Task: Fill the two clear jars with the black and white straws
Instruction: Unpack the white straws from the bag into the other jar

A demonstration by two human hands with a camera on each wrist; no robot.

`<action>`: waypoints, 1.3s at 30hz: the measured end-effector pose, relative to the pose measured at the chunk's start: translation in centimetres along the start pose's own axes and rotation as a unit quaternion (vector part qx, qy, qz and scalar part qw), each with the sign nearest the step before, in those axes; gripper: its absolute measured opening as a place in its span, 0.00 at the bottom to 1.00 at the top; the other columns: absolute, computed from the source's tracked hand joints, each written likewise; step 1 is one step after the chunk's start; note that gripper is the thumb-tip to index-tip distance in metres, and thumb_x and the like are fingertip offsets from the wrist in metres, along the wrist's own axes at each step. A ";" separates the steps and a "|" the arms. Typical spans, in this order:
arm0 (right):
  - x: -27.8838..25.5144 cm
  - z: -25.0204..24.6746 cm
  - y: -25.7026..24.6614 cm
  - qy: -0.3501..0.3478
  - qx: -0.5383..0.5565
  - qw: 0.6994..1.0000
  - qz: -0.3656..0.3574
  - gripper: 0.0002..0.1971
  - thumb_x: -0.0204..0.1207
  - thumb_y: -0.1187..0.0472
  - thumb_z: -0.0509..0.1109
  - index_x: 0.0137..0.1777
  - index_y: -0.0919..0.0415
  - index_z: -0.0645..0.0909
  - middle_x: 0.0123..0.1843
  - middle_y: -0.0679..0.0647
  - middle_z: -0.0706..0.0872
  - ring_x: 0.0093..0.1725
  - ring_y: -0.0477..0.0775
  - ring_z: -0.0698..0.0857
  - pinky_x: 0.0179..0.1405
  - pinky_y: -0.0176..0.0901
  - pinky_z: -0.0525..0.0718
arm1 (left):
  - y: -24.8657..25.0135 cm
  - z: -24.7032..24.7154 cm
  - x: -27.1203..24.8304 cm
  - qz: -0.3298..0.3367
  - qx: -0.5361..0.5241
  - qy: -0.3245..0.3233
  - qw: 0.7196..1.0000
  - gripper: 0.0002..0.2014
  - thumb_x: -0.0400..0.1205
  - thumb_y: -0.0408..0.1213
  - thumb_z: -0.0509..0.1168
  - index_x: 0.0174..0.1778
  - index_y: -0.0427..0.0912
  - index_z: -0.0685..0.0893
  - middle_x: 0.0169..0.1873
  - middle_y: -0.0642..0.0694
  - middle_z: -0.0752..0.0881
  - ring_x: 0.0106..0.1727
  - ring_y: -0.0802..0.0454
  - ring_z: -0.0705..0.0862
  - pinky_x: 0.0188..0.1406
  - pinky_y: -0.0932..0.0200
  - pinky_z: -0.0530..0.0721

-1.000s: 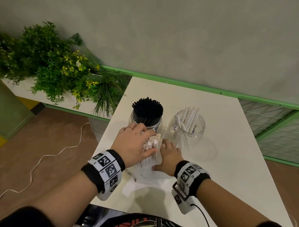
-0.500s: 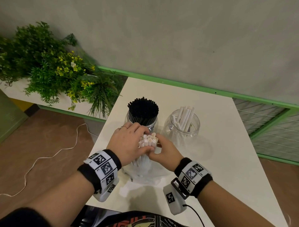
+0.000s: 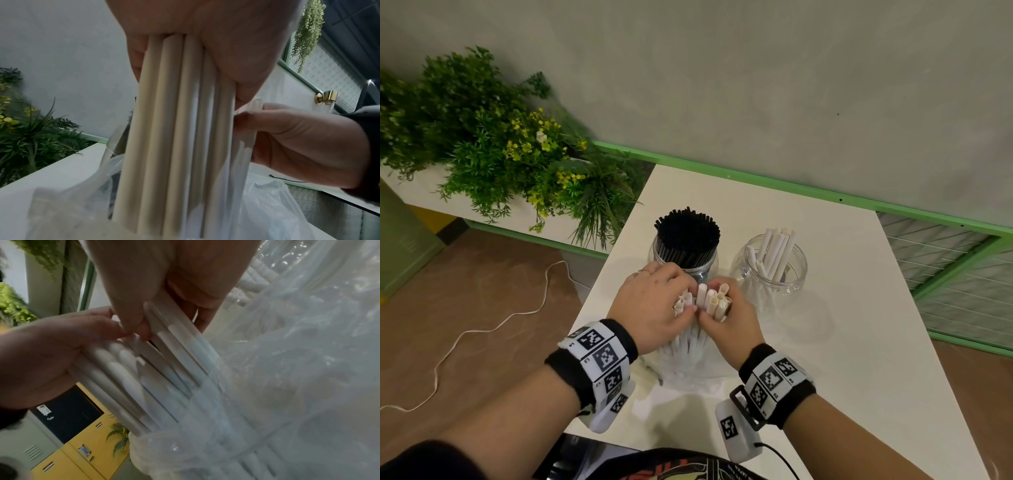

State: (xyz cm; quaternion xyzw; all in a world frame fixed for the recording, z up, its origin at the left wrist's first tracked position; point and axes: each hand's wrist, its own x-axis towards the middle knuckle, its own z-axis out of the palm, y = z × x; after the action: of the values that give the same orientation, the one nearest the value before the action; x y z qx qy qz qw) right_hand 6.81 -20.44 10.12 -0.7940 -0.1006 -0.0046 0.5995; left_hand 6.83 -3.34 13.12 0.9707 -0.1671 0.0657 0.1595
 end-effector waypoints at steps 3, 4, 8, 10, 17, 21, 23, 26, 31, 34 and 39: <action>0.1 -0.2 -0.4 0.036 0.002 0.999 -0.028 0.23 0.71 0.70 0.74 0.59 0.48 0.72 0.44 0.48 0.85 0.40 0.39 0.84 0.39 0.32 0.82 | 0.2 0.2 0.1 -0.002 0.006 0.003 1.000 0.13 0.76 0.56 0.54 0.49 0.59 0.79 0.48 0.59 0.79 0.50 0.52 0.76 0.46 0.53 0.79; 0.1 -0.3 -0.6 0.053 0.003 0.998 -0.039 0.24 0.73 0.70 0.73 0.60 0.44 0.70 0.46 0.50 0.84 0.40 0.39 0.84 0.39 0.30 0.81 | 0.3 0.3 0.1 -0.002 0.007 0.005 1.000 0.12 0.76 0.55 0.54 0.49 0.59 0.79 0.48 0.59 0.79 0.50 0.53 0.76 0.45 0.53 0.79; 0.8 -1.6 -1.3 0.081 -0.013 0.994 -0.071 0.34 0.78 0.67 0.69 0.65 0.24 0.63 0.54 0.44 0.80 0.45 0.43 0.85 0.46 0.34 0.82 | 0.5 0.5 0.3 -0.002 0.018 0.010 1.000 0.10 0.76 0.53 0.55 0.48 0.59 0.78 0.47 0.59 0.79 0.50 0.52 0.78 0.43 0.53 0.79; 1.2 -2.2 -1.8 0.062 -0.044 0.993 -0.092 0.35 0.79 0.68 0.66 0.67 0.23 0.62 0.60 0.36 0.76 0.46 0.35 0.79 0.50 0.27 0.77 | 0.6 0.5 0.5 -0.001 0.025 0.009 1.000 0.10 0.76 0.54 0.54 0.47 0.59 0.78 0.47 0.58 0.80 0.50 0.51 0.78 0.43 0.53 0.79; 2.3 -2.1 -2.5 0.026 -0.090 0.989 -0.114 0.23 0.80 0.70 0.60 0.70 0.46 0.71 0.63 0.49 0.80 0.62 0.39 0.78 0.61 0.26 0.74 | 1.2 0.6 0.8 -0.003 0.041 0.015 0.999 0.12 0.76 0.53 0.53 0.47 0.57 0.79 0.46 0.57 0.80 0.47 0.49 0.80 0.40 0.54 0.79; 2.7 -2.5 -3.6 0.026 -0.049 0.993 -0.100 0.22 0.81 0.71 0.59 0.66 0.44 0.72 0.56 0.48 0.82 0.58 0.50 0.86 0.65 0.46 0.79 | 1.0 0.7 0.8 -0.003 0.034 0.023 0.999 0.12 0.75 0.53 0.54 0.48 0.58 0.79 0.46 0.57 0.81 0.47 0.50 0.80 0.39 0.54 0.79; 2.9 -3.2 -4.7 0.027 -0.025 0.993 -0.111 0.22 0.81 0.73 0.58 0.62 0.43 0.71 0.52 0.45 0.81 0.52 0.46 0.88 0.62 0.39 0.78 | 0.9 0.7 0.7 -0.004 0.028 0.028 0.999 0.11 0.75 0.53 0.55 0.47 0.58 0.78 0.45 0.57 0.81 0.47 0.50 0.80 0.39 0.54 0.79; 3.3 -4.3 -5.9 0.032 0.000 0.993 -0.116 0.21 0.82 0.74 0.57 0.62 0.44 0.71 0.52 0.49 0.79 0.50 0.47 0.89 0.60 0.46 0.81 | 0.7 0.7 0.7 -0.002 0.027 0.029 0.999 0.11 0.75 0.52 0.54 0.47 0.57 0.78 0.45 0.57 0.81 0.46 0.50 0.80 0.38 0.54 0.78; 3.9 -5.6 -7.1 0.040 0.026 0.990 -0.132 0.22 0.81 0.76 0.57 0.61 0.45 0.72 0.53 0.53 0.79 0.51 0.50 0.89 0.60 0.53 0.83 | 0.8 0.8 1.1 -0.007 0.032 0.022 0.999 0.12 0.75 0.53 0.53 0.47 0.57 0.79 0.45 0.57 0.80 0.46 0.51 0.79 0.39 0.54 0.78; 3.4 -4.4 -6.4 0.027 -0.003 0.992 -0.125 0.21 0.80 0.71 0.61 0.62 0.42 0.71 0.55 0.49 0.79 0.53 0.51 0.87 0.57 0.51 0.82 | 1.0 0.7 1.4 -0.007 0.043 0.009 0.999 0.11 0.75 0.52 0.55 0.48 0.59 0.79 0.45 0.57 0.79 0.47 0.51 0.79 0.39 0.54 0.77; 3.3 -2.4 -4.3 0.091 -0.058 0.985 -0.133 0.22 0.77 0.70 0.65 0.66 0.47 0.71 0.63 0.48 0.76 0.64 0.32 0.72 0.63 0.21 0.65 | 1.6 0.6 1.4 -0.003 0.047 -0.001 0.999 0.12 0.74 0.54 0.52 0.47 0.59 0.78 0.45 0.58 0.79 0.47 0.51 0.78 0.40 0.54 0.76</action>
State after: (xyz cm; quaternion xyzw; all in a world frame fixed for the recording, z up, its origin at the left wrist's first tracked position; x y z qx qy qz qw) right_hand 9.64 -21.09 15.26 -0.8030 -0.1496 -0.1625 0.5535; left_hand 7.61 -5.40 13.26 0.9777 -0.1610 0.0717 0.1140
